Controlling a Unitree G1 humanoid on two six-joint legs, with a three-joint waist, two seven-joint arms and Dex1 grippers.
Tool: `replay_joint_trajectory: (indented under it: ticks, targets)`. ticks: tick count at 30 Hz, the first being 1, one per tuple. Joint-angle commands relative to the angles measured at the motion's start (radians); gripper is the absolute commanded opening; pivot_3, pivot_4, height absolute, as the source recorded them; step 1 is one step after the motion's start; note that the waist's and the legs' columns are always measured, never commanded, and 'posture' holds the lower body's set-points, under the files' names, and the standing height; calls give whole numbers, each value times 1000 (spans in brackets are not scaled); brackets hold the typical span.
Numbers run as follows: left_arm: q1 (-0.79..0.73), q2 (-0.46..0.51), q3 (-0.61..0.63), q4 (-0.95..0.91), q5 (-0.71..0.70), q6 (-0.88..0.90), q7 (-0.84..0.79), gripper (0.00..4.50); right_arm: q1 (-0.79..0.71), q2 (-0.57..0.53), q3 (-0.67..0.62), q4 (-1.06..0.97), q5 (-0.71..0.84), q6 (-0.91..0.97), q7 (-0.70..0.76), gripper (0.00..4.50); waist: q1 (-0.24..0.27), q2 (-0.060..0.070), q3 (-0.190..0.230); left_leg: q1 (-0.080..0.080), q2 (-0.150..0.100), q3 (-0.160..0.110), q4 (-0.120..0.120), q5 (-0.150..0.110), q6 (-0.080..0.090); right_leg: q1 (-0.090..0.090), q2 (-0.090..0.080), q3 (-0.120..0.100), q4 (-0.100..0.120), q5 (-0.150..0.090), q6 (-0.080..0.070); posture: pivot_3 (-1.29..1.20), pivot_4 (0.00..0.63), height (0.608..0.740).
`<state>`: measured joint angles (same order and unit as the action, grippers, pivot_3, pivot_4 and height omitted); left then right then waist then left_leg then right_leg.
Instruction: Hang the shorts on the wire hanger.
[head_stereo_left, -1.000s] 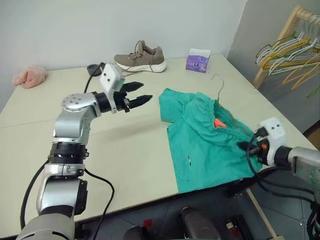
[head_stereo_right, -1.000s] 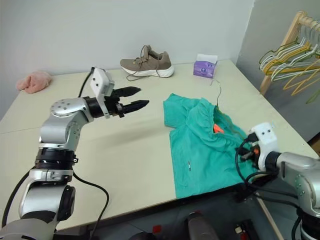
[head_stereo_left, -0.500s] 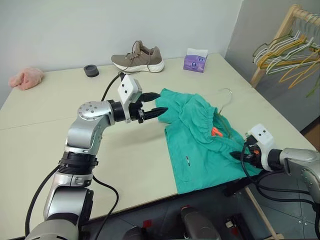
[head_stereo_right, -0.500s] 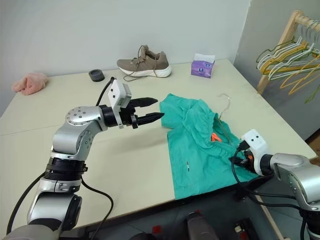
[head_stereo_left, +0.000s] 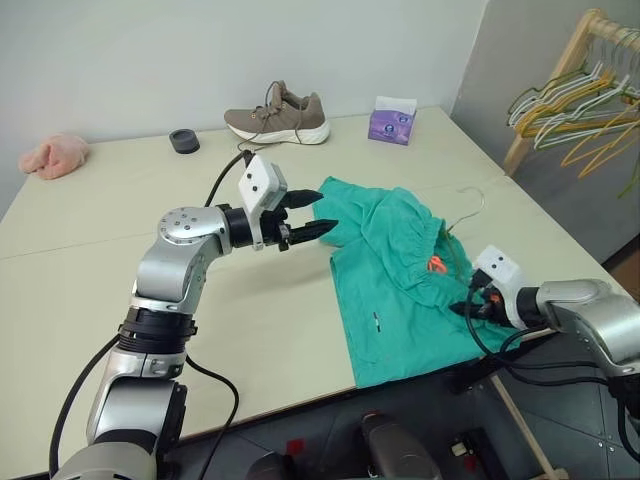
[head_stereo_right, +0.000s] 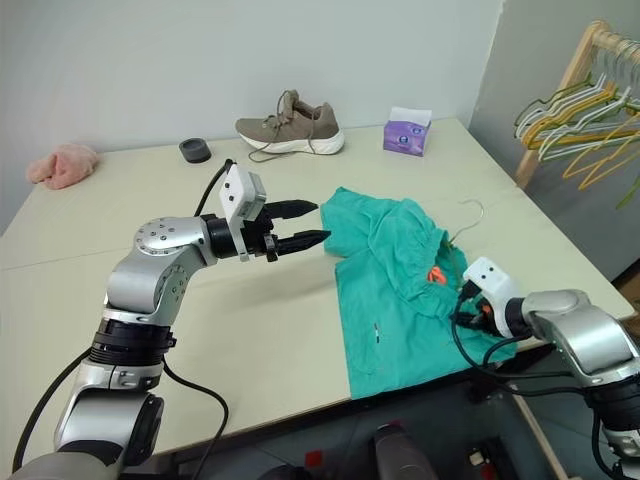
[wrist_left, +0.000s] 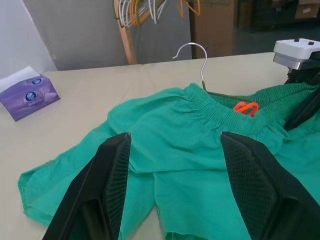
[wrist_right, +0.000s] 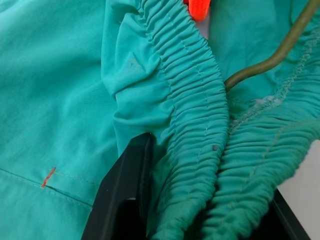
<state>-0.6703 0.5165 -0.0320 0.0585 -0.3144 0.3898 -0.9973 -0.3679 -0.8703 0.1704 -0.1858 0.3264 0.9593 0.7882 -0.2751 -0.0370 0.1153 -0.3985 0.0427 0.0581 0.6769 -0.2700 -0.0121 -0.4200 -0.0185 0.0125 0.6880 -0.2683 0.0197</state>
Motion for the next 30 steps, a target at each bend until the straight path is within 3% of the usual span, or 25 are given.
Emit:
replay_joint_trajectory:
  ticks: [1,5,13,18,24,30]
  targets:
    - [-1,0,12,-43,-14,-12,13,2990,-32,20,23,21,-28,-48,14,1213,-1,0,0,0,0,0,0,0,0,0,0,0,0,0,0,-310,88,740]
    - [5,-2,13,-44,-12,-19,20,2990,-25,31,45,48,-74,-111,8,59,0,0,0,0,0,0,0,0,0,0,0,0,0,1,-2,-306,87,740]
    - [-6,-8,60,-2,5,-70,114,2990,22,37,-40,-19,-135,-247,-63,25,6,0,0,2,-1,-9,0,0,0,9,-2,-8,-5,1,-2,-300,82,740]
    - [-21,13,110,36,5,-87,163,2990,48,23,-195,-98,-109,-240,-114,25,9,1,0,0,-4,-17,1,0,0,11,-5,-16,-6,1,-1,-302,83,740]
    - [-31,23,131,49,-33,-48,158,2990,122,15,-415,-193,-57,-119,-153,25,29,1,1,-1,-6,-26,1,0,0,15,-7,-25,-7,1,-1,-321,90,740]
    - [26,13,37,-94,-123,48,10,2990,299,25,-643,-290,-18,56,-184,25,36,3,2,-1,-15,-29,1,1,1,17,-15,-27,-7,0,1,-373,107,740]
